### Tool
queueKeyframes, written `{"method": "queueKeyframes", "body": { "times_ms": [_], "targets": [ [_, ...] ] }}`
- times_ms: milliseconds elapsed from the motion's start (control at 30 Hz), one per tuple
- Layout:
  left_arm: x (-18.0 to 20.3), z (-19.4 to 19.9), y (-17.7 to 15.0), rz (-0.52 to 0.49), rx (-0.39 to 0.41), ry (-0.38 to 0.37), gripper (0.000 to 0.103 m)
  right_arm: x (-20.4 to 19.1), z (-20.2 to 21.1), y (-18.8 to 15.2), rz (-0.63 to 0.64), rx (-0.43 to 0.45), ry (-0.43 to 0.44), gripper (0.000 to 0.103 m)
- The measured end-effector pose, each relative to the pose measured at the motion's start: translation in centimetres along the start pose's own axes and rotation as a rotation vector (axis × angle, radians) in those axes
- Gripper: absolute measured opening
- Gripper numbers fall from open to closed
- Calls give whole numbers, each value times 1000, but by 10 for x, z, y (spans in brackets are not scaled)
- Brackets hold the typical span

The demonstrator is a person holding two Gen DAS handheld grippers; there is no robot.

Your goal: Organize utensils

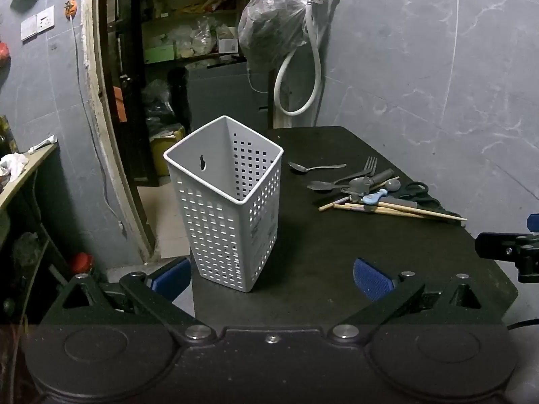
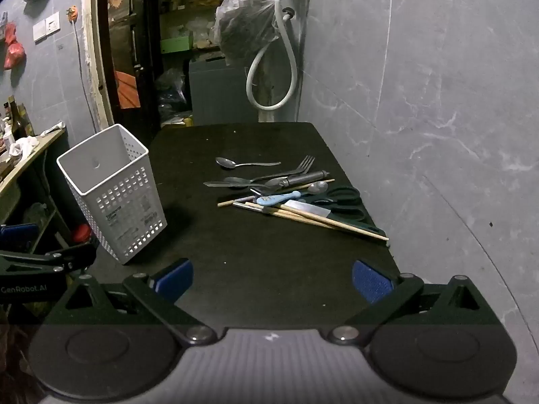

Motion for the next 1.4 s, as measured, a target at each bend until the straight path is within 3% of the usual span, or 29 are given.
{"method": "queueKeyframes", "body": {
  "times_ms": [1400],
  "targets": [
    [1, -2, -2, -3, -4, -12, 102, -3, -1, 1, 5, 1, -4, 103]
  ]
}}
Point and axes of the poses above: each gripper's, at about its wrist camera, not at the fingertips, and z roughly against the way its jaws point, x to its right, y to its top, the point moved 4 cm from there along -z, roughly the way its jaws point
